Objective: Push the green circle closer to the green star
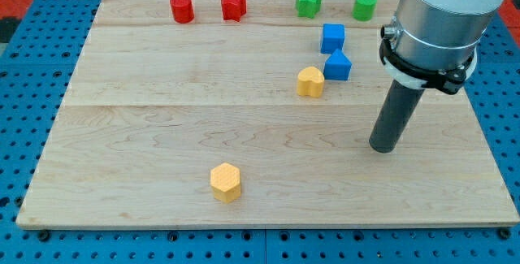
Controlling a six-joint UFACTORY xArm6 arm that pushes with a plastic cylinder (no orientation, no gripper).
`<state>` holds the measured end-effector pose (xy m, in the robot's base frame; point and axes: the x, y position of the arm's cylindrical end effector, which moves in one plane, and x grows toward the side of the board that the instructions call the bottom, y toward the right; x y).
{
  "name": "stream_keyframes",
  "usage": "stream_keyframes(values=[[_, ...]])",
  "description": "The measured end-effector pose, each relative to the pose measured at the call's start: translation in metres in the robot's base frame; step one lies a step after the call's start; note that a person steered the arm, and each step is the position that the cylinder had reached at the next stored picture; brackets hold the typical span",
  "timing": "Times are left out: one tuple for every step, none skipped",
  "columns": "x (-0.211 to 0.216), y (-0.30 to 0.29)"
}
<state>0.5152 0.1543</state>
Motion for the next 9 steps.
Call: stream_keyframes(values=[[-0.008, 0.004], [-0.068, 0.006], [-0.125, 0.035], [-0.187, 0.049], [-0.231, 0.063], [-0.245, 0.07], [-0.249, 0.07], [-0.263, 0.067], [-0.266, 0.035]])
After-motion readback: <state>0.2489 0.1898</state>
